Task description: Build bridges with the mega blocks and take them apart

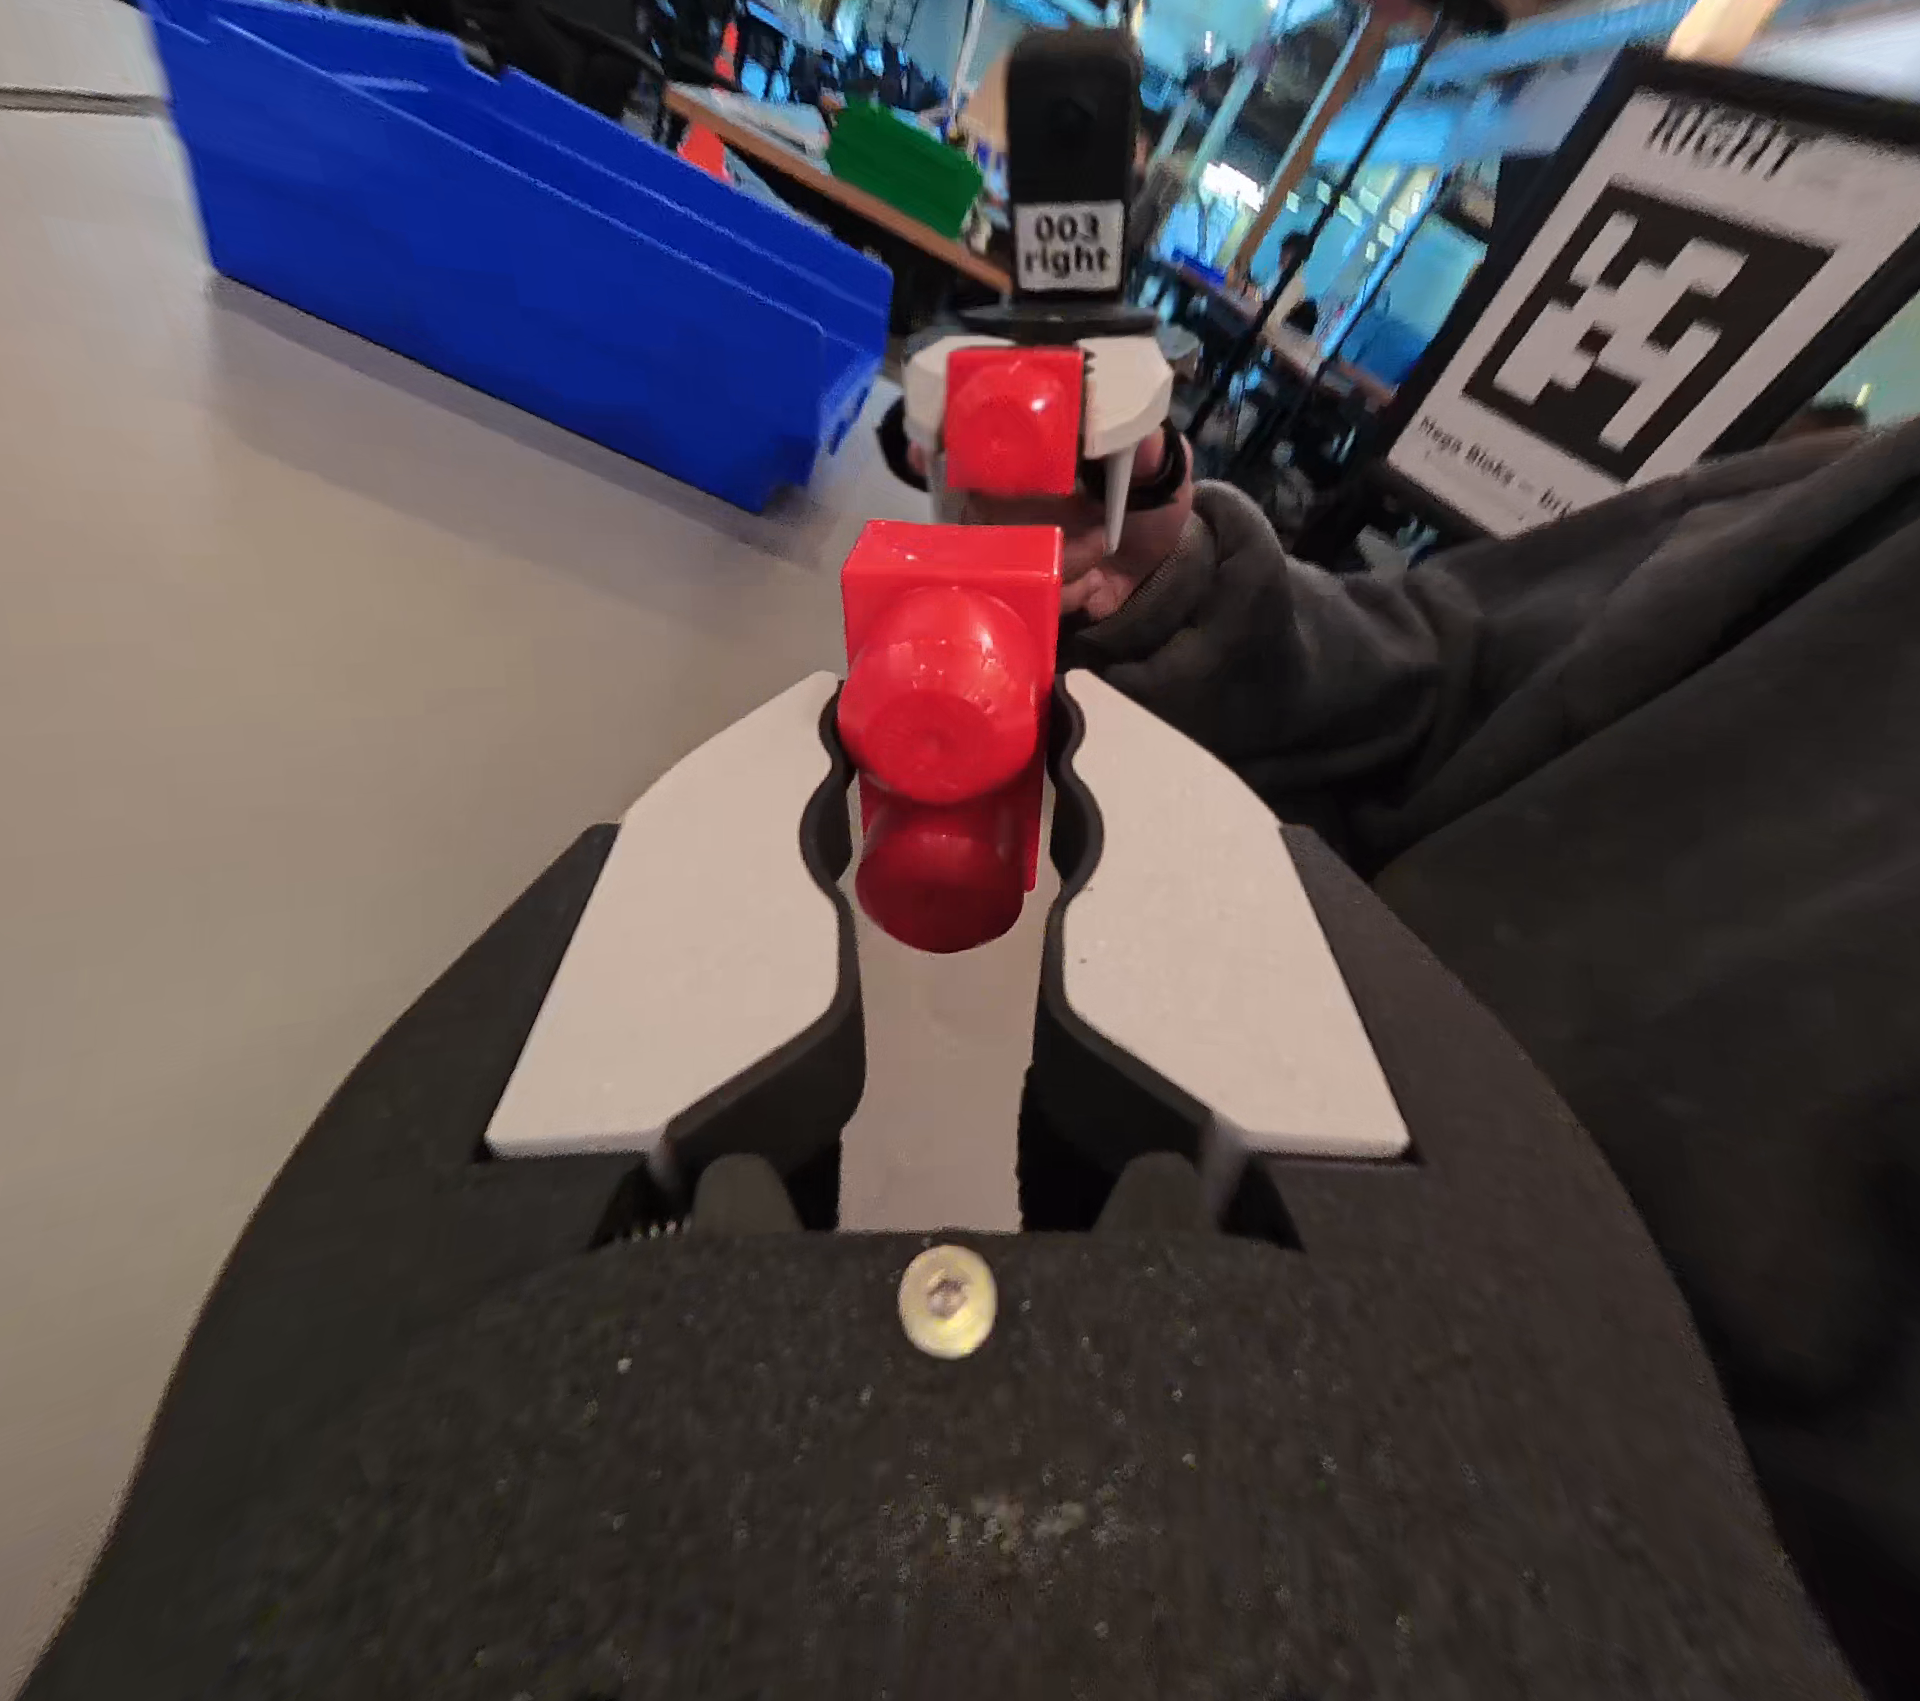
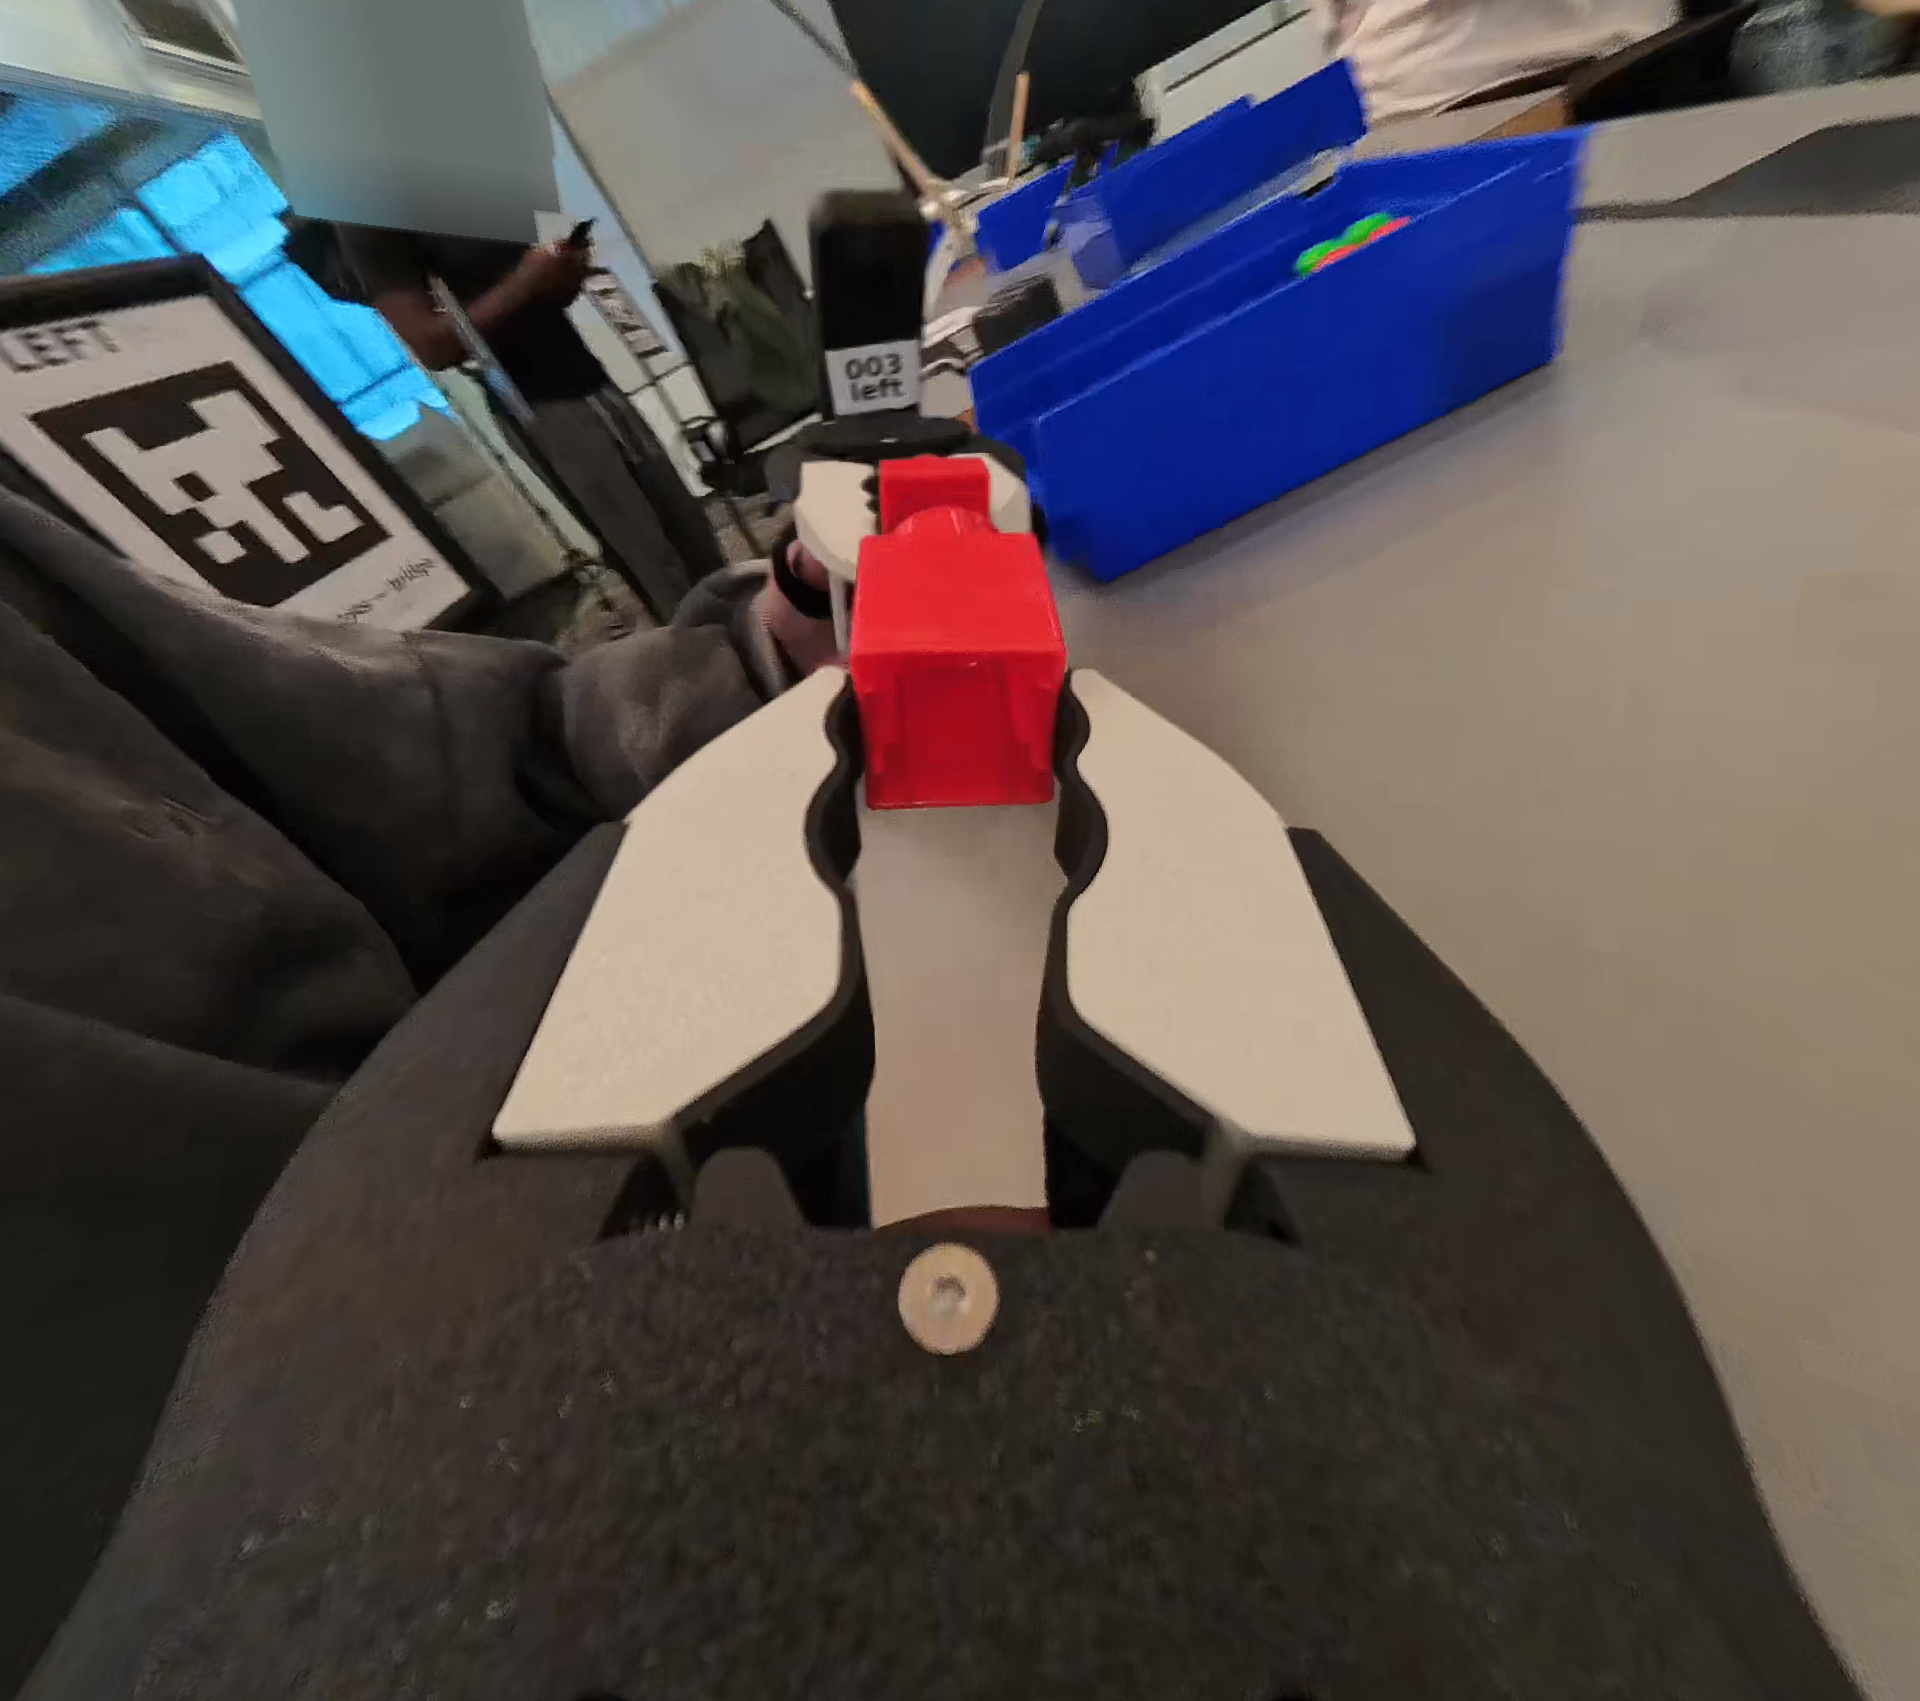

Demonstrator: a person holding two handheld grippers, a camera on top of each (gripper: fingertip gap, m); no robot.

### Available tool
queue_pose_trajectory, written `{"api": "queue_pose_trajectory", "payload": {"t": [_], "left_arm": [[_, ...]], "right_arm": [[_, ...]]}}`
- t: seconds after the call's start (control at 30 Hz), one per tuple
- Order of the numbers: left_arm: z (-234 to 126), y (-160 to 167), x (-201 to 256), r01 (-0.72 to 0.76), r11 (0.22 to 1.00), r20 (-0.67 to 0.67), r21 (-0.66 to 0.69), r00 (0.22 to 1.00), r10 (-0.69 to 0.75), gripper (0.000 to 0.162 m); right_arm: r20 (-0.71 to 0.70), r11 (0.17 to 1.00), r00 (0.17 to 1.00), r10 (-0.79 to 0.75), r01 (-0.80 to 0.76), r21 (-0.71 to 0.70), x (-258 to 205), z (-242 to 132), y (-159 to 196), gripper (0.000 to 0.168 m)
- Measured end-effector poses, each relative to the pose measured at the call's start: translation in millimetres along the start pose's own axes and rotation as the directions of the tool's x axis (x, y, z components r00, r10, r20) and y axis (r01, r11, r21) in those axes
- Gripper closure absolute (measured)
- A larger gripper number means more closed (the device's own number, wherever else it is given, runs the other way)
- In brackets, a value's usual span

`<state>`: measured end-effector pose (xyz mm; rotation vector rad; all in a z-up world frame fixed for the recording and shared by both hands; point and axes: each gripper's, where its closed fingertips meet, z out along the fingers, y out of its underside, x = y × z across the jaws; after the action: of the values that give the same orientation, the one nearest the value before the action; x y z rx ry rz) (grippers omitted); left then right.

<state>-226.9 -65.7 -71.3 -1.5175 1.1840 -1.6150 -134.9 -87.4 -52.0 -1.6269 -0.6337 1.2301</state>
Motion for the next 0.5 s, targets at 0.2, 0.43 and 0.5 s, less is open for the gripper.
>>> {"api": "queue_pose_trajectory", "payload": {"t": [0.2, 0.43, 0.5], "left_arm": [[-11, -8, -12, 0.03, 0.998, 0.051, 0.053, 0.998, -0.032, 0.127], [21, 14, -3, -0.03, 0.996, 0.051, -0.087, 0.998, 0.035, 0.127], [25, 18, -2, -0.038, 0.994, 0.055, -0.104, 0.998, 0.044, 0.127]], "right_arm": [[-0.597, 0.983, 0.789, -0.147, 0.186, 0.003, 75, -136, -111, 0.133], [-0.921, 0.902, 0.239, -0.308, -0.235, -0.363, 284, -262, -99, 0.132], [-0.903, 0.867, 0.219, -0.369, -0.268, -0.42, 314, -261, -90, 0.132]]}}
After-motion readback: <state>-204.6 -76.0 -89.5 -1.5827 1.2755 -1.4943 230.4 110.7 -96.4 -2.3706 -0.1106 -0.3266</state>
